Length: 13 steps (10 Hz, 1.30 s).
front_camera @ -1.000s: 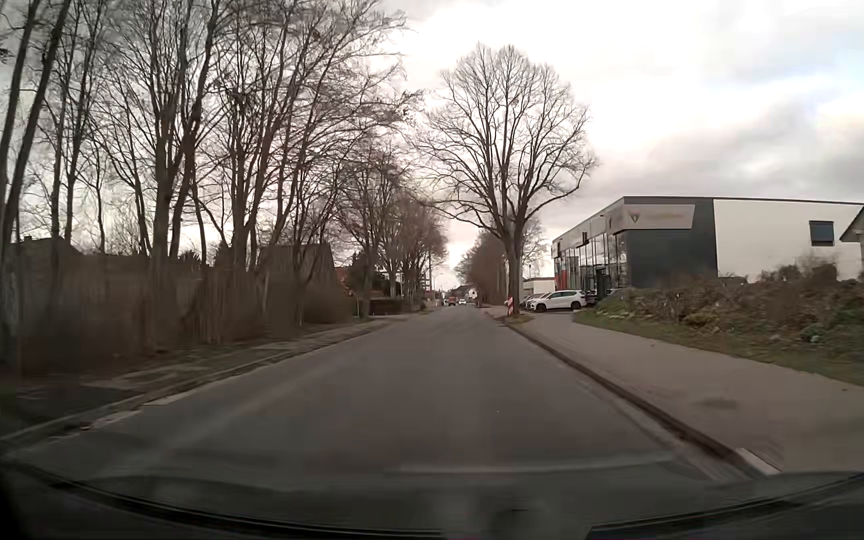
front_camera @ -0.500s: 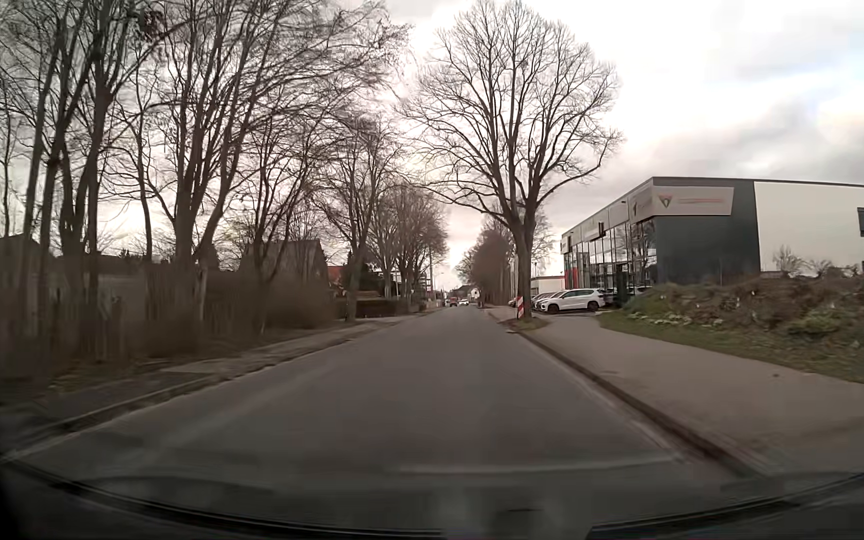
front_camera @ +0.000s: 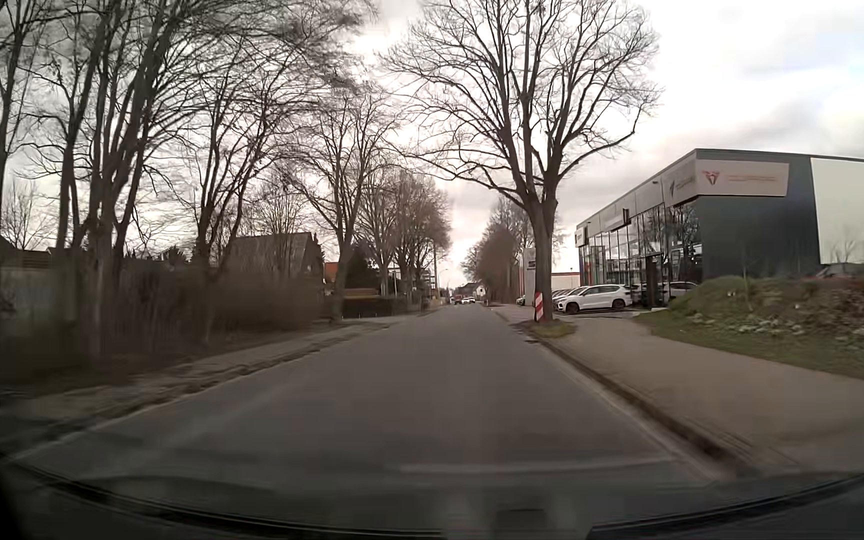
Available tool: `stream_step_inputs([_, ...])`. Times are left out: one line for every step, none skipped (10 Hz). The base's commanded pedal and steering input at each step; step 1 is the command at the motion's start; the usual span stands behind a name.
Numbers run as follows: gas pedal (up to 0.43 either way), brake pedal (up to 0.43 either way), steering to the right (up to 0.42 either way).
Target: Follow the waypoints while adhering to traffic rules and regulations
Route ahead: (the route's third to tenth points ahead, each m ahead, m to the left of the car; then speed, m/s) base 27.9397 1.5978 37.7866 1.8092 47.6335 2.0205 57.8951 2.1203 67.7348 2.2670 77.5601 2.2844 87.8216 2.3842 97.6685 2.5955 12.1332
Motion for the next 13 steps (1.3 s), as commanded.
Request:
stream_step_inputs([0.079, 0.000, -0.002])
stream_step_inputs([0.079, 0.000, -0.001])
stream_step_inputs([0.079, 0.000, -0.002])
stream_step_inputs([0.087, 0.000, -0.002])
stream_step_inputs([0.098, 0.000, -0.002])
stream_step_inputs([0.110, 0.000, -0.002])
stream_step_inputs([0.118, 0.000, -0.001])
stream_step_inputs([0.118, 0.000, -0.001])
stream_step_inputs([0.130, 0.000, -0.001])
stream_step_inputs([0.130, 0.000, -0.001])
stream_step_inputs([0.130, 0.000, -0.001])
stream_step_inputs([0.130, 0.000, 0.000])
stream_step_inputs([0.130, 0.000, 0.000])
